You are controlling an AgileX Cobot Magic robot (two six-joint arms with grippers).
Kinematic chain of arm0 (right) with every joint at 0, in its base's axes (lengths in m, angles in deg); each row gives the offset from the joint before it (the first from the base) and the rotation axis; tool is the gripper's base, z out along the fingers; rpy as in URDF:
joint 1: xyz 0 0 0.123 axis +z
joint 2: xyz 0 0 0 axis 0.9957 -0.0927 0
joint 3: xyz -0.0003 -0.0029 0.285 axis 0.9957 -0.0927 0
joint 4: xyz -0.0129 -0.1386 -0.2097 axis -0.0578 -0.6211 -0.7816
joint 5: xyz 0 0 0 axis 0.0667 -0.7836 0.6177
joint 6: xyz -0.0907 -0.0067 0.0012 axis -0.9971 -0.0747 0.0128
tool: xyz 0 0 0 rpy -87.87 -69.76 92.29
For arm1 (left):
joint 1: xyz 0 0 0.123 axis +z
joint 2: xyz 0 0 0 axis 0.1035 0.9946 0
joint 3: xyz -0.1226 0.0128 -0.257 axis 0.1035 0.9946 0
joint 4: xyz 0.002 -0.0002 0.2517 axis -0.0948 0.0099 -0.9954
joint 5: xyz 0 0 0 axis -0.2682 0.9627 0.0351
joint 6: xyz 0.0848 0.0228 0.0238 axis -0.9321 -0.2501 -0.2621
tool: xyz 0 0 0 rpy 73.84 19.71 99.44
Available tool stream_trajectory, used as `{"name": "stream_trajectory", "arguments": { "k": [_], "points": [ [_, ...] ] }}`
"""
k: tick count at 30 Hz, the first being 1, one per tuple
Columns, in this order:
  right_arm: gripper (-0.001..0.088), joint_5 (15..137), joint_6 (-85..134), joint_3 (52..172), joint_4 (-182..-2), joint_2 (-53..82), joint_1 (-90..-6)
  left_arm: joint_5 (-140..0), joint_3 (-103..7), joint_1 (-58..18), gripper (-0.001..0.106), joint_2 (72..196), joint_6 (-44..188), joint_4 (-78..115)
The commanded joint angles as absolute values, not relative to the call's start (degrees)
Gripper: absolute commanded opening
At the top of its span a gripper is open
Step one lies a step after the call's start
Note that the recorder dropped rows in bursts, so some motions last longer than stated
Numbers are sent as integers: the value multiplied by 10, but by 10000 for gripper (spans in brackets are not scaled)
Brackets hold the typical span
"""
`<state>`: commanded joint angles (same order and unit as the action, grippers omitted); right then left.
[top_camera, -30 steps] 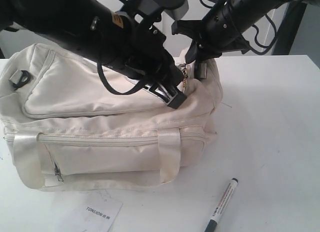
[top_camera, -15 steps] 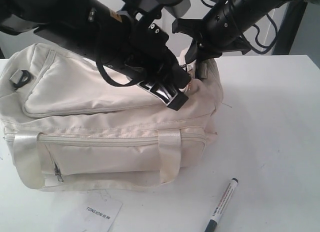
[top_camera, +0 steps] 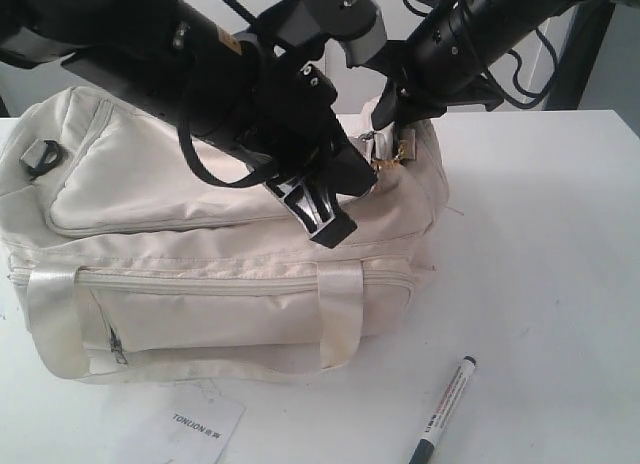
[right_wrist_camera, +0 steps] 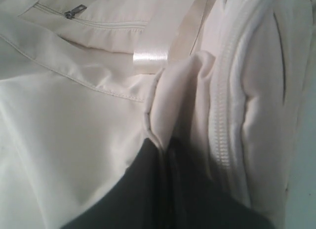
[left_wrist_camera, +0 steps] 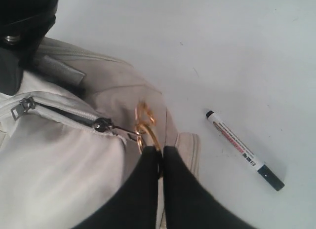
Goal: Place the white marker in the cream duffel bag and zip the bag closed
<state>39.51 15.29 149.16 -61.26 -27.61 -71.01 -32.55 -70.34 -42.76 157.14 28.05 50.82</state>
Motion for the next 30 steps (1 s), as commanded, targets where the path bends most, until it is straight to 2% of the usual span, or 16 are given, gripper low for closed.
{"name": "stream_trajectory", "arguments": {
  "k": [16,27,30],
  "points": [
    [0,396,153,1492,-613,-276,-710,-267,-703,-428,0,1571,220,542],
    [0,396,153,1492,-618,-276,-710,-197,-703,-428,0,1571,-1,608],
    [0,396,153,1492,-618,-276,-710,-206,-703,-428,0,1571,-2,609]
  ]
}}
